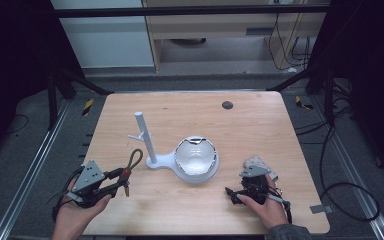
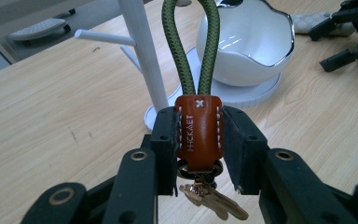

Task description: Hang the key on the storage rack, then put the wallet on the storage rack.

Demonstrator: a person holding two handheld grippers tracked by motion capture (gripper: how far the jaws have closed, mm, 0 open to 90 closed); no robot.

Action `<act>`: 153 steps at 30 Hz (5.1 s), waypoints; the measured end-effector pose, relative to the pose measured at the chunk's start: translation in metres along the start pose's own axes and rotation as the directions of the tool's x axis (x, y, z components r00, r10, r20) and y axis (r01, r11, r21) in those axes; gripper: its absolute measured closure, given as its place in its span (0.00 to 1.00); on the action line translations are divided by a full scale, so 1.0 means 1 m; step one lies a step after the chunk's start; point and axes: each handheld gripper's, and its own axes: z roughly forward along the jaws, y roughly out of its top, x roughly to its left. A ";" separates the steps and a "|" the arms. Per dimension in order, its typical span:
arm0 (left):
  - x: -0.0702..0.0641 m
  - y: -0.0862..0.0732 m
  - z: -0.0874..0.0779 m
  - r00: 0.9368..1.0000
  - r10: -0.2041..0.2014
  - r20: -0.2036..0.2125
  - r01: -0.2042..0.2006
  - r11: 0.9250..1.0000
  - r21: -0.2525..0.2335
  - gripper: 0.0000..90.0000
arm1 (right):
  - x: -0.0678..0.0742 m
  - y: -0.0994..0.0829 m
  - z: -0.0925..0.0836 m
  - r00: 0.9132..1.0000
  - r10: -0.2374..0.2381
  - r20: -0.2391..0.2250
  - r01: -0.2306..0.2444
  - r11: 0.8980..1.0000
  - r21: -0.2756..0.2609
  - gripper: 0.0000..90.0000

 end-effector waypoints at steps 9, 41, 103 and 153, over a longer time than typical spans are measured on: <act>-0.005 0.013 0.000 1.000 0.017 -0.019 -0.018 0.999 -0.035 0.74 | 0.000 0.000 0.000 1.000 0.000 0.000 0.000 1.000 0.000 0.04; 0.013 0.023 0.035 0.992 -0.053 -0.119 0.048 0.998 -0.042 0.74 | 0.000 0.000 0.000 1.000 0.000 0.000 0.000 1.000 0.000 0.04; 0.041 -0.078 0.104 0.956 -0.224 -0.188 0.260 0.945 0.197 0.07 | -0.002 0.000 -0.008 1.000 -0.004 0.011 0.004 1.000 -0.003 0.07; 0.041 -0.087 0.110 0.953 -0.222 -0.206 0.265 0.941 0.212 0.02 | -0.082 0.041 -0.051 0.995 0.079 0.066 -0.100 0.894 0.436 0.20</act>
